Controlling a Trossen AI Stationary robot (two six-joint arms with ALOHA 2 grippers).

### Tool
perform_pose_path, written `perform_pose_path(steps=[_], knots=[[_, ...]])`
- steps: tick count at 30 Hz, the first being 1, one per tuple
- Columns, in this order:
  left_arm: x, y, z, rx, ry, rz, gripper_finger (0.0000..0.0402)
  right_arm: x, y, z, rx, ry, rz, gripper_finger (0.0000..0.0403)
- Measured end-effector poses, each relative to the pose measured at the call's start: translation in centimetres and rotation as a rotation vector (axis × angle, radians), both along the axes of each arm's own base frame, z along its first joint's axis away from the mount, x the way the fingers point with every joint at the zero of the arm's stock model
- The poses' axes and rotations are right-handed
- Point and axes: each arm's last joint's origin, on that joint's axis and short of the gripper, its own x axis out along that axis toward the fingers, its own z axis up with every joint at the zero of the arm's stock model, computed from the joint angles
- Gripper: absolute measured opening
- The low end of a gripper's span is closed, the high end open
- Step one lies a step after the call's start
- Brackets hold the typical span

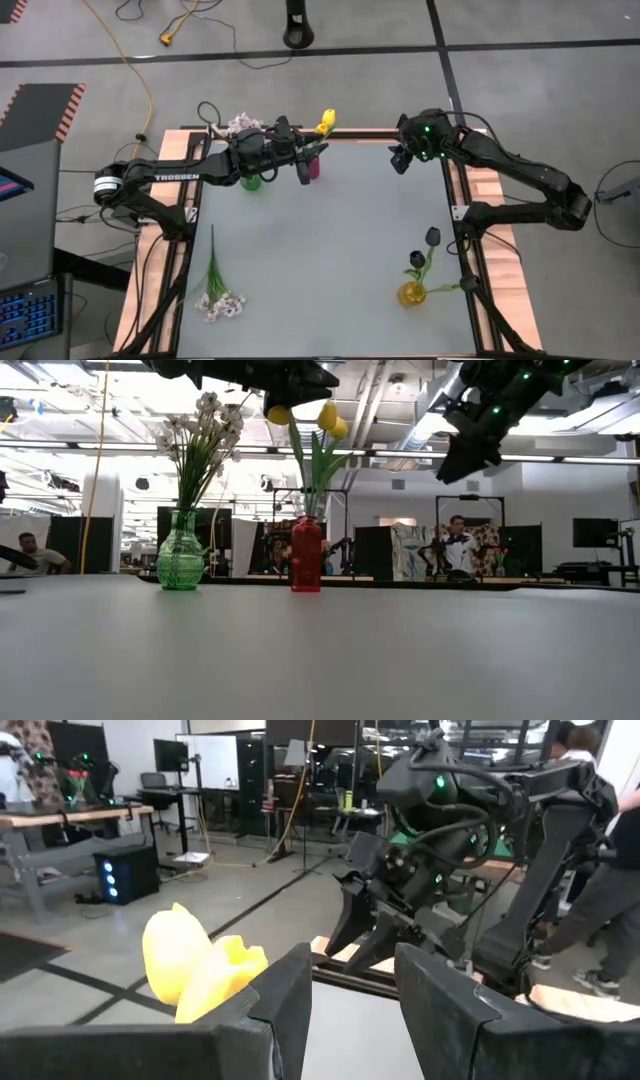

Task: Sort flowers into vase by color
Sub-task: Adjust the red vase

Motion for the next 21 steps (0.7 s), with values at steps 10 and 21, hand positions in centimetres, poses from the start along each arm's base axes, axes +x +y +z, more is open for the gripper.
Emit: perform_pose_path(steps=[10,21], knots=[[0.0,0.0,-0.2,0.017,0.026,0.000,0.0134,2.1,-1.1,-1.2,0.007,-0.146,0.312,0.0203],[0.0,0.0,-0.7,0.006,0.079,-0.001,0.0134,1.9,-1.2,-5.7,-0.128,-0.363,0.373,0.0203]])
